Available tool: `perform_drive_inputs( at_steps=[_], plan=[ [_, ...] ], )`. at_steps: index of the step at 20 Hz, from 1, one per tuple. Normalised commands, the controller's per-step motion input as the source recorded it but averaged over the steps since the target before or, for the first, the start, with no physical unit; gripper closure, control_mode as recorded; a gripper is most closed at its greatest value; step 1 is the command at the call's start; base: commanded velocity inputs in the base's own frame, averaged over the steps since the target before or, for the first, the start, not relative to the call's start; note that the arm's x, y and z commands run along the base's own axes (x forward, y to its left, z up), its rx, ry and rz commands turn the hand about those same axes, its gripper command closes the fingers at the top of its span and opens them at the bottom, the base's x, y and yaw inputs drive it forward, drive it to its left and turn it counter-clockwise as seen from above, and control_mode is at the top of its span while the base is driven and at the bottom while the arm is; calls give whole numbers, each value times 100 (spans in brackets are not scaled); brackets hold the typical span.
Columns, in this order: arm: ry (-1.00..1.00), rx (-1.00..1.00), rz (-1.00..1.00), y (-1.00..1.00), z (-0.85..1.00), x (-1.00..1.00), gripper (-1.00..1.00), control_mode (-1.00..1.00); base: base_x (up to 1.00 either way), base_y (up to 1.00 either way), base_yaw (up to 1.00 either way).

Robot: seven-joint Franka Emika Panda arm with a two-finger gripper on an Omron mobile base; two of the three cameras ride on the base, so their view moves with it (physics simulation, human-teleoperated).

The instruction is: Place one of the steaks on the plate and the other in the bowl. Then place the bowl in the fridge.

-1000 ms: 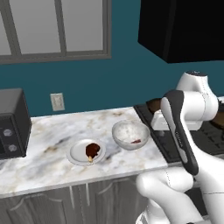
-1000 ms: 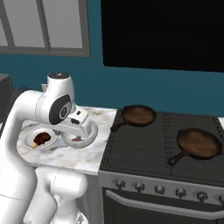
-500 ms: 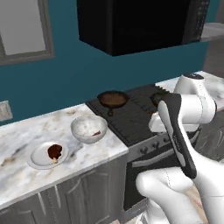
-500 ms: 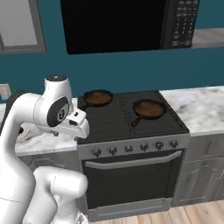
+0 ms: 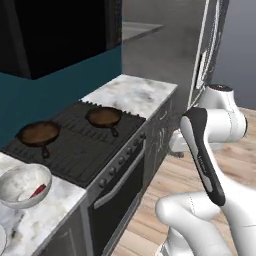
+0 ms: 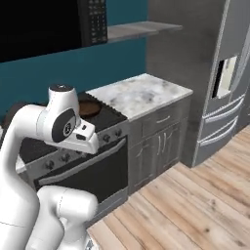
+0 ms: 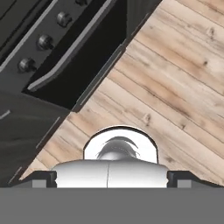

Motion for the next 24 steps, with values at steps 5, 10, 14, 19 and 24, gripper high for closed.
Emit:
perform_drive_inputs(
  at_steps=[5,10,14,19,24],
  plan=[
    [0,0,0,0,0,0,-100,100,9,-51,-83],
    [0,0,0,0,0,0,-100,100,51,-82,-57],
    [0,0,0,0,0,0,-100,100,99,-42,-31],
    [0,0,0,0,0,0,-100,100,100,-52,1],
    [0,0,0,0,0,0,-100,100,100,-77,33]
  ],
)
